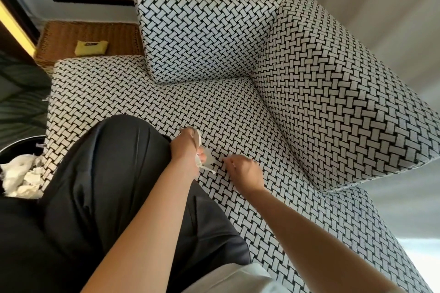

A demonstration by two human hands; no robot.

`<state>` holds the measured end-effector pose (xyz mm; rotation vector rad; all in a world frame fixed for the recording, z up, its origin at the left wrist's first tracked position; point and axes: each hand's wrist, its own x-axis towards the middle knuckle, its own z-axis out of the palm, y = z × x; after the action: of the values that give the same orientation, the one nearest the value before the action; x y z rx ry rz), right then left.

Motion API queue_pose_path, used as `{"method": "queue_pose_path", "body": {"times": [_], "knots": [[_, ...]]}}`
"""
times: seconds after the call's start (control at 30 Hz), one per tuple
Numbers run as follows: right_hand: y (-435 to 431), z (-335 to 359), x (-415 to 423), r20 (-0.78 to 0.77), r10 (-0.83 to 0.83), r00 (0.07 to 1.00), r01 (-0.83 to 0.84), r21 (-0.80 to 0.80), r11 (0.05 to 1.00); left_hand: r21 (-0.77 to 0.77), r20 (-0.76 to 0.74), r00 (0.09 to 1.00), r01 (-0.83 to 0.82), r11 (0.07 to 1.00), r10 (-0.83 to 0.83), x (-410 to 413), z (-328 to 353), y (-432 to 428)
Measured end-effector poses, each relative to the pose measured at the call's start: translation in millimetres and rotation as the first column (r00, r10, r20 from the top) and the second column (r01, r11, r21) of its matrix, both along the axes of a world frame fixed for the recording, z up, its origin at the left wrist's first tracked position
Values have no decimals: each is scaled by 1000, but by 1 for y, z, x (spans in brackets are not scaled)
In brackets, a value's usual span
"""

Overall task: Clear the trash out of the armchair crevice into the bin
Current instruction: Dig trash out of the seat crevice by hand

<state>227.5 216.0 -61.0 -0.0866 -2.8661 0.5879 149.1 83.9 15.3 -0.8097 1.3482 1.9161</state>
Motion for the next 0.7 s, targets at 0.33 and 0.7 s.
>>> {"method": "queue_pose_path", "body": {"times": [0.33, 0.7], "knots": [[-8, 22, -37, 186, -202, 961, 213, -41, 976, 168, -71, 994, -71, 983, 84, -5, 6, -13], [-3, 9, 23, 411, 2, 912, -167, 367, 915, 333, -67, 996, -26, 943, 51, -12, 5, -23]]}}
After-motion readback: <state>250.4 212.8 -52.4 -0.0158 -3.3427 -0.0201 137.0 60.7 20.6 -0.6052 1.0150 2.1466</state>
